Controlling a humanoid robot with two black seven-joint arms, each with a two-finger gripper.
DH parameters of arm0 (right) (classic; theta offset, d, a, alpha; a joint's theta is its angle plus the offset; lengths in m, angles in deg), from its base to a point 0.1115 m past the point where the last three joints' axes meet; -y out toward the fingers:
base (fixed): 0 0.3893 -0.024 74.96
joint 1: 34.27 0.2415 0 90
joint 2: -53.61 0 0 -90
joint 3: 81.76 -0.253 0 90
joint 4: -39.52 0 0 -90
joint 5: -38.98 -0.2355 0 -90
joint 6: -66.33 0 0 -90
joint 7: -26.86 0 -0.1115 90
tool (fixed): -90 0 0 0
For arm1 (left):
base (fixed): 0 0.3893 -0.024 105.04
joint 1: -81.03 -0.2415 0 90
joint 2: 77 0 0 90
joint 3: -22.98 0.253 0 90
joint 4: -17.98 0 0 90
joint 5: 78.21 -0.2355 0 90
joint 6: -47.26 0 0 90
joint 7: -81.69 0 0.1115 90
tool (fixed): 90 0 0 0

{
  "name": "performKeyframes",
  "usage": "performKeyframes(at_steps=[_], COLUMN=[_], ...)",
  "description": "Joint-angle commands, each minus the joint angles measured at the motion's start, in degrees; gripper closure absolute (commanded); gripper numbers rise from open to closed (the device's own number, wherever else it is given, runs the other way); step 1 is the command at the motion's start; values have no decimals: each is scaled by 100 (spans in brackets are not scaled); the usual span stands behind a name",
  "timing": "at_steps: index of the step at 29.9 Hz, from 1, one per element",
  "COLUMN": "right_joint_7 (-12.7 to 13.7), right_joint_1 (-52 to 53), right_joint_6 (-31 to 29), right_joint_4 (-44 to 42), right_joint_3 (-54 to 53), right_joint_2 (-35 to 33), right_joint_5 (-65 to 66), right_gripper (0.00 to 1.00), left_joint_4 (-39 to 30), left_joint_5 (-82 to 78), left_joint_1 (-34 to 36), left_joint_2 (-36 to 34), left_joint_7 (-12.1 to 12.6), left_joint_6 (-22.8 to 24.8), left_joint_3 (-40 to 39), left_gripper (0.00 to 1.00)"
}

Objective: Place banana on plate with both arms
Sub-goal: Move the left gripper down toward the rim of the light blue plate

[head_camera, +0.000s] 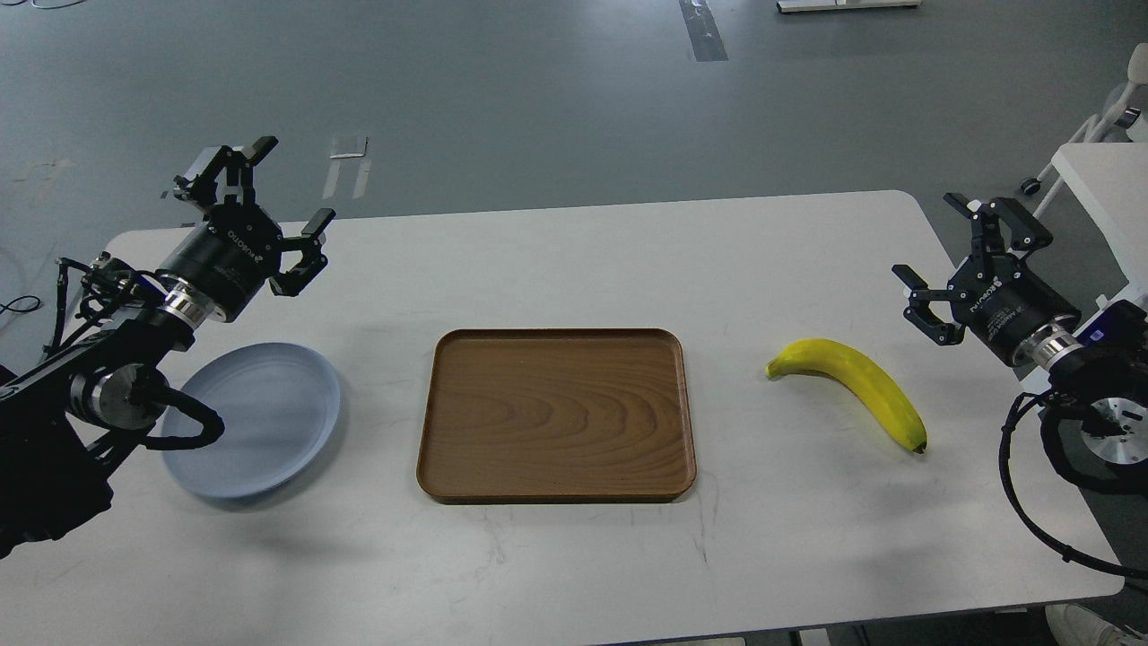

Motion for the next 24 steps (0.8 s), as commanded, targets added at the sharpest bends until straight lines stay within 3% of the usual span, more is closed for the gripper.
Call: performKeyframes(at_steps=[1, 18, 24], right_joint_7=[0, 0, 0], right_joint_1=[0, 35, 35], right_joint_6=[0, 0, 0], right_joint_4=[5, -21, -30], right_joint_3=[54, 37, 37], right_joint_2=[-7, -94, -86], right_joint_5=[24, 24, 24], right_gripper=[0, 0, 0], left_joint_4=[9, 509, 63], left_joint_5=[-2, -282, -1650], left_joint_1=[-1, 315, 587], left_joint_2=[32, -292, -372], left_joint_7=[0, 0, 0], left_joint_6=[-1, -1, -1], left_joint_3=[0, 97, 62], left_gripper=[0, 0, 0])
